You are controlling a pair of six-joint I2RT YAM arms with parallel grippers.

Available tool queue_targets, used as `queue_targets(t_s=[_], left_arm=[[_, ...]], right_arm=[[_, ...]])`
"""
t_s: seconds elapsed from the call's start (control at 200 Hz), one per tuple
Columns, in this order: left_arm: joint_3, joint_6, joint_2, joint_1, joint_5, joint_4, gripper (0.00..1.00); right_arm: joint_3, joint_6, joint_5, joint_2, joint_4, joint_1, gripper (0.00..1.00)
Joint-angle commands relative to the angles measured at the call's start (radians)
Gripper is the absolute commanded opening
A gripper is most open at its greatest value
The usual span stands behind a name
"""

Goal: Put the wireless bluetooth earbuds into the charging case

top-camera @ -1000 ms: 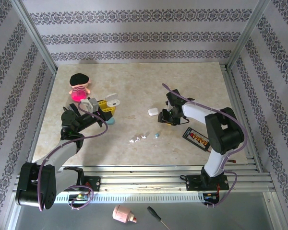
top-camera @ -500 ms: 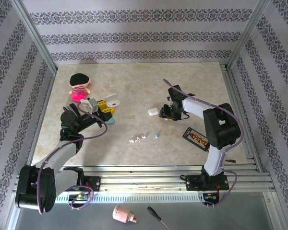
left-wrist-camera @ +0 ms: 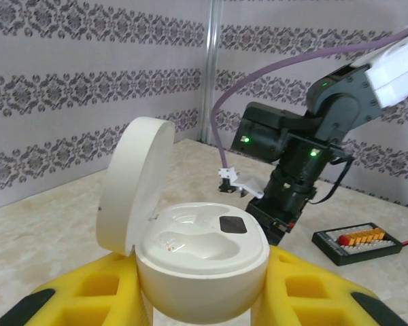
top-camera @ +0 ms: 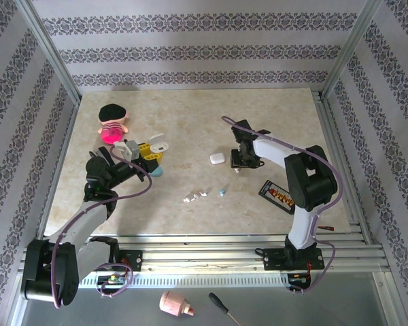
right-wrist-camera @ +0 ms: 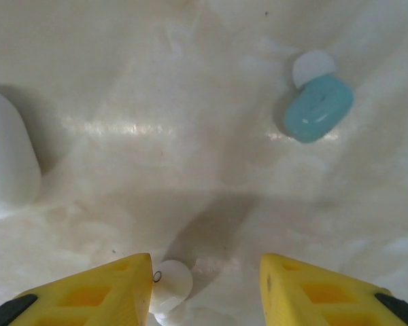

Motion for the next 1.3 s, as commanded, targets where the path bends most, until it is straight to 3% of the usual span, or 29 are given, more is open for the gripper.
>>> queue_targets(t_s=[0.0, 0.375, 1.294], left_arm=[[0.005, 0.056, -0.019, 0.011, -0.042, -0.055, 0.22], [0.004, 0.067, -0.02, 0.015, -0.033, -0.048, 0.23], [-0.002, 0.064, -0.013, 0.014, -0.019, -0.031, 0.23]], right_arm=[[0.038, -0.022, 0.185, -0.025, -0.076, 0.059, 0.45], [0.134, 0.003, 0.326, 0.077, -0.147, 0.179, 0.37], [0.173, -0.019, 0.345, 0.167, -0.221, 0.183, 0.24]])
